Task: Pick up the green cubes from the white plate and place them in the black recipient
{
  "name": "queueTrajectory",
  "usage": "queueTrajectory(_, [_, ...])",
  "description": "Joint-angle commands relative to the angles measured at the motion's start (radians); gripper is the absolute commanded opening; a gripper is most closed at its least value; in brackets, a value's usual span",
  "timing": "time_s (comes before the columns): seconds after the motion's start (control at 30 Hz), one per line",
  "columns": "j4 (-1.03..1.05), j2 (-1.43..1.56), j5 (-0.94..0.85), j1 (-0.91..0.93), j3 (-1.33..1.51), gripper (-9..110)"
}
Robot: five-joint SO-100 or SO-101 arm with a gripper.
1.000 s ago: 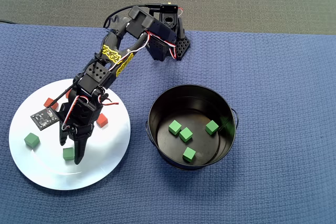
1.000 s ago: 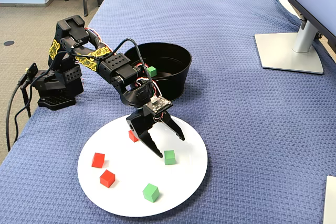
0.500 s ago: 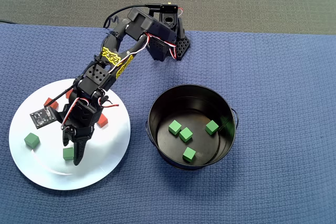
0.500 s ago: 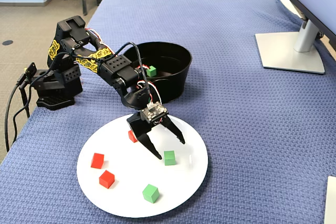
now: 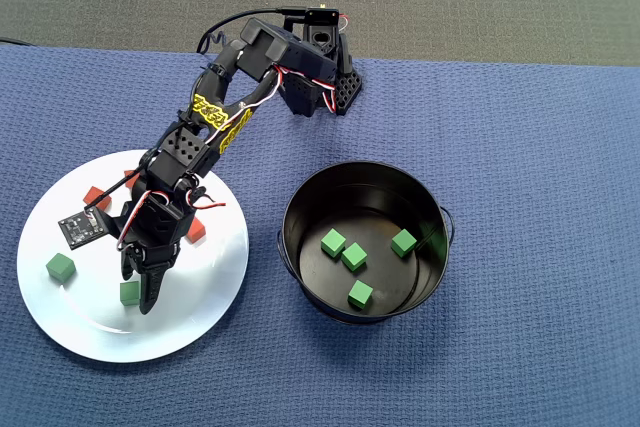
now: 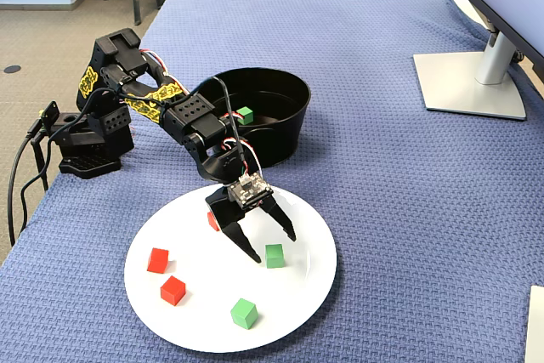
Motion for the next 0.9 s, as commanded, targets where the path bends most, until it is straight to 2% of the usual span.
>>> queueTrajectory(0.0, [-0.029,0.006,0.014,-0.002,-0.06,19])
queueTrajectory(0.23, [-0.029,0.003,0.018,0.002,-0.061,12])
queueTrajectory(0.53, [-0.032,0.003,0.02,0.005,-0.063,11])
queueTrajectory(0.67, [-0.037,0.005,0.023,0.005,-0.063,6])
queueTrajectory(0.87, [-0.034,0.008,0.015,0.006,-0.063,12])
